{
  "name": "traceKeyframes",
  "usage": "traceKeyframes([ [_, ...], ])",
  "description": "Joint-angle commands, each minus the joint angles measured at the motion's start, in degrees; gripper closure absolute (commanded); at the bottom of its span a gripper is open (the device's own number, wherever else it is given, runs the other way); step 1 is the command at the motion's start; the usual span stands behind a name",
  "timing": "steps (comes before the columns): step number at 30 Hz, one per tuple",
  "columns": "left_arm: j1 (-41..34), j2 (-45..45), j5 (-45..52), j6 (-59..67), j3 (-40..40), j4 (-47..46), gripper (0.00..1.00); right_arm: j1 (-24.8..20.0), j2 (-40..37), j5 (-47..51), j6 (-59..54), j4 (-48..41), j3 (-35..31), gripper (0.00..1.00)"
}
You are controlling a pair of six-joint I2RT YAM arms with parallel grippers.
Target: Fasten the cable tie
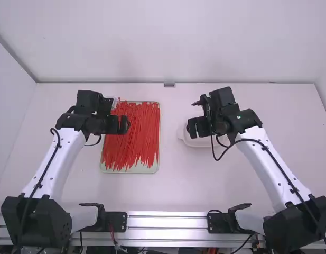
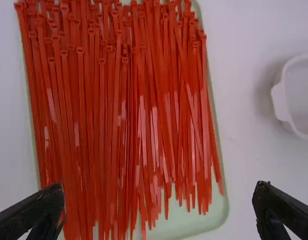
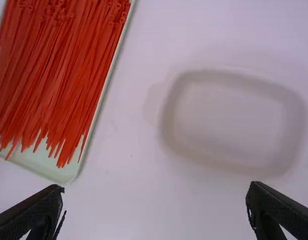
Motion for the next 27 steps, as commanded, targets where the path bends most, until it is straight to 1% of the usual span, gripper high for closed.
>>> traceKeyframes([
  [1,0.1,0.3,-0.2,1.2,-0.1,0.7,0.01,0.0,-0.9,0.7,0.1,-0.2,1.6,0.02],
  [8,0.1,0.3,-0.1,1.0,-0.1,4.0,0.01,0.0,-0.9,0.6,-0.1,0.0,1.6,0.02],
  [13,0.1,0.3,-0.2,1.0,0.0,6.6,0.01,1.3,-0.9,0.7,0.5,1.7,1.6,0.02],
  [16,0.2,0.6,-2.6,1.0,0.0,8.6,0.01,2.4,-0.9,0.4,0.6,3.8,1.6,0.02],
  [20,0.2,1.8,-2.9,1.0,0.0,11.5,0.01,3.1,-0.9,0.3,0.6,5.1,1.6,0.02],
  [23,0.2,3.5,-3.0,1.0,1.6,11.5,0.01,4.1,-0.9,0.2,-1.0,5.8,1.6,0.02],
  [27,0.2,9.5,-3.1,2.3,6.8,10.6,0.01,4.9,-0.9,0.7,-0.9,6.7,1.6,0.02],
])
